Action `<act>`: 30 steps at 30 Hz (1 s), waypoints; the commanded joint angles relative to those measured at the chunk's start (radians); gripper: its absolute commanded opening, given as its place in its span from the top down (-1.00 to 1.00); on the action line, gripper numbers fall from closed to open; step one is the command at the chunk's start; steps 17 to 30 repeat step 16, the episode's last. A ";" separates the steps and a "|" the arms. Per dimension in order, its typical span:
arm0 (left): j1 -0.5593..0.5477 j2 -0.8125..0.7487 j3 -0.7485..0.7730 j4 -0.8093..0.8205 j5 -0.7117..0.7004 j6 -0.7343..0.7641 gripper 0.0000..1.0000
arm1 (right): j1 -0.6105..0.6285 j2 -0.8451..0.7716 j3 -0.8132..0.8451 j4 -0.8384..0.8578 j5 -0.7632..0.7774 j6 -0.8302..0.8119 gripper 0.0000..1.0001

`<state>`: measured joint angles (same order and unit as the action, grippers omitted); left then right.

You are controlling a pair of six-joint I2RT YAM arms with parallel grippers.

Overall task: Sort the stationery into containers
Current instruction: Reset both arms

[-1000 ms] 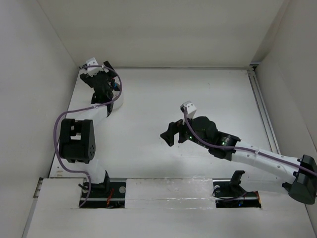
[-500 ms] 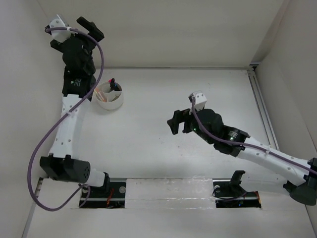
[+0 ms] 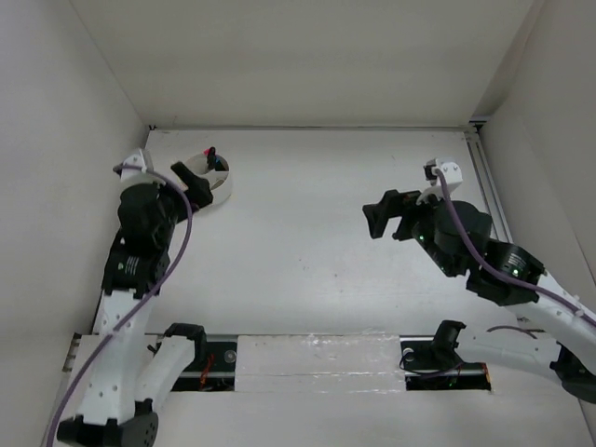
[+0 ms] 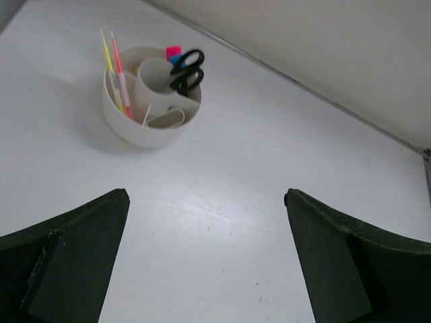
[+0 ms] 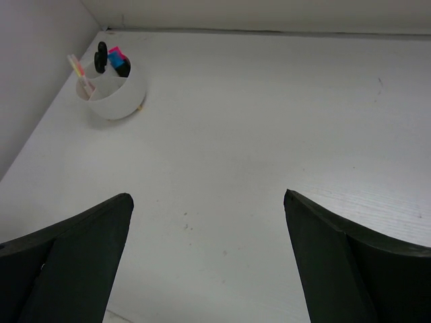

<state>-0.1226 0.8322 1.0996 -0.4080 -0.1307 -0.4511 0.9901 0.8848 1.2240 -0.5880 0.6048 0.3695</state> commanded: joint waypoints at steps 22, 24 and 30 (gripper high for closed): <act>0.001 -0.447 -0.280 0.032 0.068 -0.018 -1.00 | 0.010 -0.228 -0.038 -0.139 0.047 0.060 -1.00; 0.001 -0.447 -0.280 0.032 0.068 -0.018 -1.00 | 0.010 -0.228 -0.038 -0.139 0.047 0.060 -1.00; 0.001 -0.447 -0.280 0.032 0.068 -0.018 -1.00 | 0.010 -0.228 -0.038 -0.139 0.047 0.060 -1.00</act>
